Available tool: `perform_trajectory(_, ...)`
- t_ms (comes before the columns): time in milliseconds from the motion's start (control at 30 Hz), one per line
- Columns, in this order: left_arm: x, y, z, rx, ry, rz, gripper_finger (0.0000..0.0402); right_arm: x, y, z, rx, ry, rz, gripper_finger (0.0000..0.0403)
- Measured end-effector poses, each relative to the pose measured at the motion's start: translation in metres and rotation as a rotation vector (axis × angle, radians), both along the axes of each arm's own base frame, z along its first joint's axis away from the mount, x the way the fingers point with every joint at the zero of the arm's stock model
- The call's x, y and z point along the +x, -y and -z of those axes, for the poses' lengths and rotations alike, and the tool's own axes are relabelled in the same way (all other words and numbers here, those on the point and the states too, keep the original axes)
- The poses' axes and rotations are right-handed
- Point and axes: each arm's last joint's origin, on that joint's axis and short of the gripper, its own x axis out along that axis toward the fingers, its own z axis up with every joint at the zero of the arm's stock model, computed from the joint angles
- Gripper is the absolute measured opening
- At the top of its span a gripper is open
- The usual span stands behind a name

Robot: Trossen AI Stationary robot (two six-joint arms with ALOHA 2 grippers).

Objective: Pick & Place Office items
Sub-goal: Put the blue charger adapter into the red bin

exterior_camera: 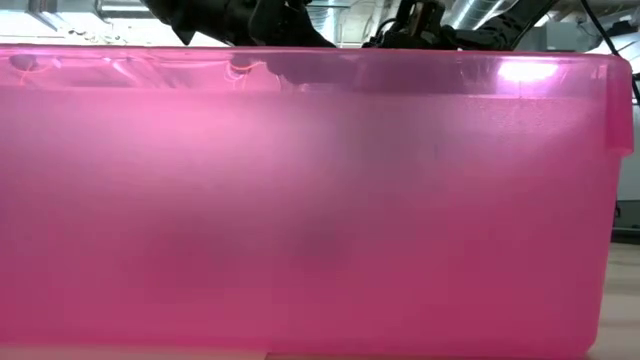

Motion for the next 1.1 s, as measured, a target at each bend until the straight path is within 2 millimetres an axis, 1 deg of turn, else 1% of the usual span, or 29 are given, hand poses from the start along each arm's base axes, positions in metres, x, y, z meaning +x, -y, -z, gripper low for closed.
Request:
perform_trajectory(100,0.001,0.000,0.000,0.000,0.003,0.000,0.0221,0.001,0.000,-0.002,0.009,0.011,0.001,0.0121)
perform_trajectory(167,0.001,0.000,-0.001,0.000,0.019,-0.001,0.0213,0.001,0.000,-0.003,0.012,0.017,0.002,0.0121)
perform_trajectory(233,0.001,0.000,-0.001,0.001,0.022,-0.003,0.0193,0.001,0.001,-0.003,0.014,0.015,0.003,0.0121)
perform_trajectory(333,0.001,0.000,-0.001,0.003,0.021,-0.002,0.0144,0.001,0.000,-0.003,0.017,0.014,-0.002,0.0121)
perform_trajectory(367,0.001,0.000,-0.001,0.002,0.021,-0.003,0.0138,0.001,0.000,-0.003,0.020,0.012,-0.003,0.0121)
perform_trajectory(567,0.001,0.000,-0.001,-0.031,0.012,-0.016,0.0138,0.001,0.001,-0.003,0.021,0.007,0.008,0.0121)
perform_trajectory(633,0.000,0.000,0.001,-0.047,-0.010,-0.026,0.0138,0.001,0.002,-0.002,0.024,-0.008,0.039,0.0138)
perform_trajectory(767,-0.006,0.004,0.006,-0.074,-0.106,-0.039,0.0137,0.001,0.007,-0.001,0.012,-0.031,0.123,0.0207)
perform_trajectory(867,-0.012,0.012,0.010,-0.087,-0.177,-0.008,0.0135,0.000,0.012,-0.002,0.007,-0.025,0.147,0.0244)
perform_trajectory(967,-0.018,0.018,0.004,-0.126,-0.186,0.025,0.0133,-0.002,0.017,-0.001,0.006,-0.027,0.163,0.0255)
perform_trajectory(1100,-0.029,0.030,0.009,-0.205,-0.245,0.095,0.0133,-0.005,0.027,0.000,0.003,-0.039,0.199,0.0257)
